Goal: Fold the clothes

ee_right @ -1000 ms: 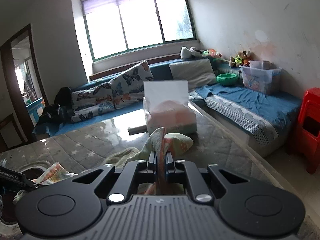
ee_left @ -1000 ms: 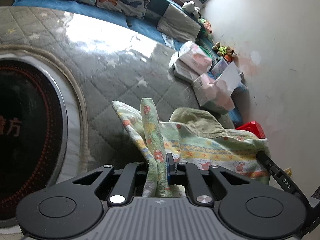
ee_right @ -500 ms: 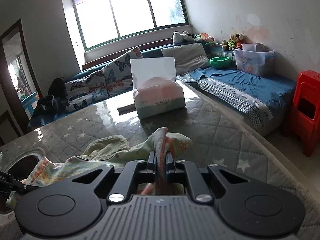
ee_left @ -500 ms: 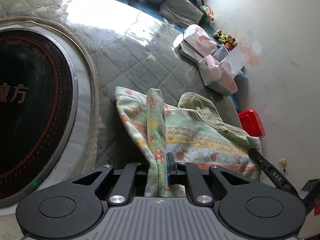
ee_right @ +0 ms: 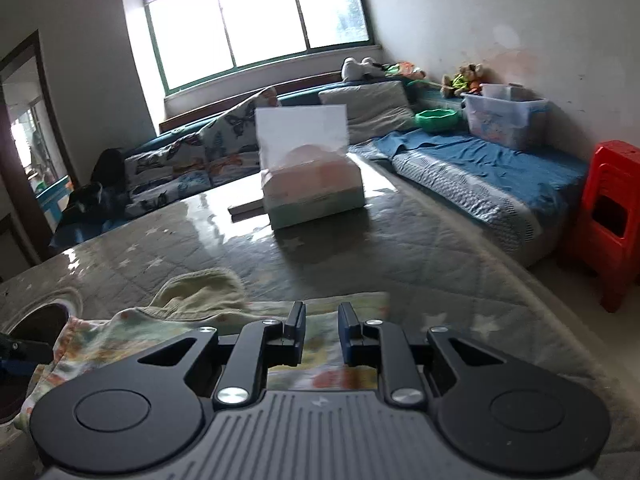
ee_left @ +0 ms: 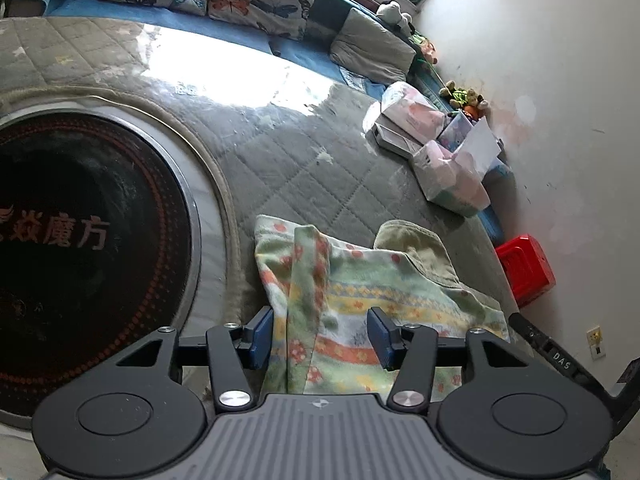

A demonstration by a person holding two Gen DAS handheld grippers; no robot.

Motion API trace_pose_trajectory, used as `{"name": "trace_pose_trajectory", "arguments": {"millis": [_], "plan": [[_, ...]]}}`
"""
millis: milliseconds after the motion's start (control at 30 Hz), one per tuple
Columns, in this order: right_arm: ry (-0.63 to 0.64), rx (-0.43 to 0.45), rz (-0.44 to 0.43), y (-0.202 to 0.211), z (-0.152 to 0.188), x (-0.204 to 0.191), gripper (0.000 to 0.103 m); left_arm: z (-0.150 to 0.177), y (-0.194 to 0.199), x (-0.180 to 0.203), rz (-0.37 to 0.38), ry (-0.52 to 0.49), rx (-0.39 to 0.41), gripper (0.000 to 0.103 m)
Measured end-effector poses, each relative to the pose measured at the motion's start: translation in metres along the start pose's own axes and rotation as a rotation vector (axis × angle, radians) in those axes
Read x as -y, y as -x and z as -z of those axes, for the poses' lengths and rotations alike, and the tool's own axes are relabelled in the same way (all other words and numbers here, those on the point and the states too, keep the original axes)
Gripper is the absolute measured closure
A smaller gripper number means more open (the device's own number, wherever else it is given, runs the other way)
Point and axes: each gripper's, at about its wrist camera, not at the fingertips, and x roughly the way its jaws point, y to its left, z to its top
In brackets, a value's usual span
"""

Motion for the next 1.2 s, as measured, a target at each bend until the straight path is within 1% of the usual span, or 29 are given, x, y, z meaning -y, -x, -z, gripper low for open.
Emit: {"name": "trace_pose_trajectory", "arguments": {"millis": [100, 300, 467, 567, 700, 900, 1033, 1200], "plan": [[0.000, -0.020, -0.003, -0.011, 0.003, -0.004, 0.085, -0.001, 0.001, 0.000, 0.000, 0.000, 0.006, 0.049], [0.003, -0.052, 0.027, -0.029, 0.006, 0.000, 0.085, -0.008, 0.001, -0.002, -0.013, 0.006, 0.026, 0.049], [0.026, -0.044, 0.024, -0.027, 0.003, -0.005, 0.084, -0.015, -0.006, -0.007, -0.039, 0.009, 0.029, 0.049], [0.042, -0.032, -0.016, -0.021, 0.001, -0.016, 0.084, -0.015, -0.010, -0.011, -0.049, 0.016, 0.023, 0.049], [0.077, -0.050, -0.077, -0.024, 0.000, -0.037, 0.084, -0.015, -0.010, -0.013, -0.044, 0.023, 0.025, 0.049], [0.107, -0.089, -0.080, -0.048, 0.004, -0.052, 0.084, -0.017, -0.011, -0.016, -0.051, 0.027, 0.021, 0.049], [0.113, -0.081, -0.085, -0.043, 0.000, -0.056, 0.083, -0.017, -0.009, -0.013, -0.039, 0.019, 0.026, 0.049], [0.147, -0.087, -0.158, -0.034, -0.001, -0.077, 0.083, -0.014, -0.010, -0.009, -0.037, 0.006, 0.024, 0.049]]}}
